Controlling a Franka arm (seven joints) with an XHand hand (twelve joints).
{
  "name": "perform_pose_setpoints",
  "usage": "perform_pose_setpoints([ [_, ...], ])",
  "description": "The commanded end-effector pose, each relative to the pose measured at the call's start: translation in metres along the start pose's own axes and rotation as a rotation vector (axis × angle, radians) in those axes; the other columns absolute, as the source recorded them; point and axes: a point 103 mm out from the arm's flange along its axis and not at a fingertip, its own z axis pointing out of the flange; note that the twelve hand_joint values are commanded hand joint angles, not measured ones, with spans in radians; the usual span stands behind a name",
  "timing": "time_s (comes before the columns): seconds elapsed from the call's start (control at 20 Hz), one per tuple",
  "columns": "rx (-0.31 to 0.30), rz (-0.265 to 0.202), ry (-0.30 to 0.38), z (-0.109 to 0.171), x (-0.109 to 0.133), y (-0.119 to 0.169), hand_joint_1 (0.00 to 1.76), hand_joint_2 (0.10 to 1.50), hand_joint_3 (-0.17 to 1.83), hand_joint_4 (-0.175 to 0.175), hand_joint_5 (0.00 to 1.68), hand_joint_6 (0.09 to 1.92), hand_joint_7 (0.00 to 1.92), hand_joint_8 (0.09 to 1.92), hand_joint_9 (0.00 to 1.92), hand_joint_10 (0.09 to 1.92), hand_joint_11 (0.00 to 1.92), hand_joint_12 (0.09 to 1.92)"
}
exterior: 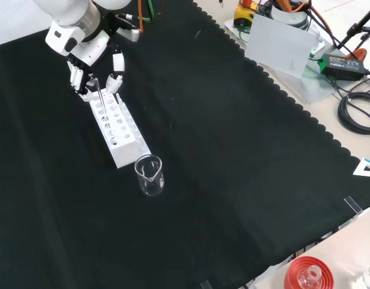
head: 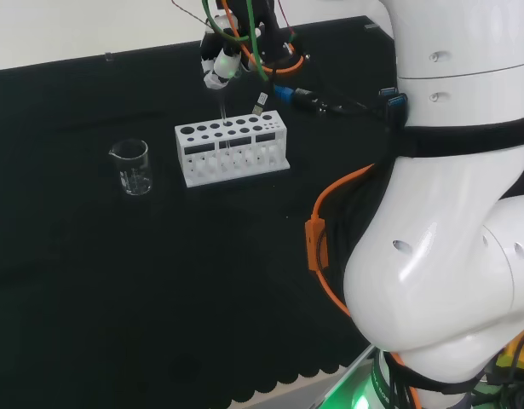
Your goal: Take the glass rod from the white test tube rack.
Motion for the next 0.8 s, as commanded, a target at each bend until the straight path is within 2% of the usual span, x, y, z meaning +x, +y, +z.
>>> perform_pose_setpoints([
  [0.05,-0.008,0.002,-0.018,0.0040,-0.0005,0.0062,0.97,0.74,0.61,-0.128,0.64,0.88,0.70,0.76,1.16,0.53,1.19,1.02],
  [0.2,-0.022,0.007,-0.024,0.0053,-0.0015,0.0090,1.03,0.72,0.65,-0.162,0.69,0.88,0.76,0.76,1.21,0.49,1.27,0.96],
  [0.35,-0.049,0.013,-0.038,0.0036,-0.0019,0.0103,1.11,0.71,0.69,-0.174,0.78,0.86,0.83,0.76,1.30,0.41,1.37,0.86],
  [0.5,-0.084,0.022,-0.050,0.0008,-0.0028,0.0106,1.15,0.95,0.31,-0.175,0.94,0.99,0.95,0.79,1.39,0.34,1.49,0.75],
  [0.65,-0.114,0.024,-0.080,-0.0012,-0.0012,0.0111,1.17,1.01,0.18,-0.175,1.00,0.97,1.05,0.81,1.43,0.34,1.49,0.67],
  [0.7,-0.121,0.024,-0.087,-0.0017,-0.0003,0.0112,1.20,0.99,0.18,-0.123,1.02,0.94,1.11,0.79,1.45,0.35,1.49,0.65],
  [0.75,-0.123,0.023,-0.093,-0.0020,0.0008,0.0116,1.23,0.93,0.27,-0.090,1.03,0.92,1.17,0.77,1.46,0.36,1.50,0.62],
  [0.8,-0.124,0.022,-0.104,-0.0022,0.0020,0.0119,1.26,0.86,0.38,-0.083,1.05,0.90,1.22,0.74,1.47,0.38,1.51,0.59],
])
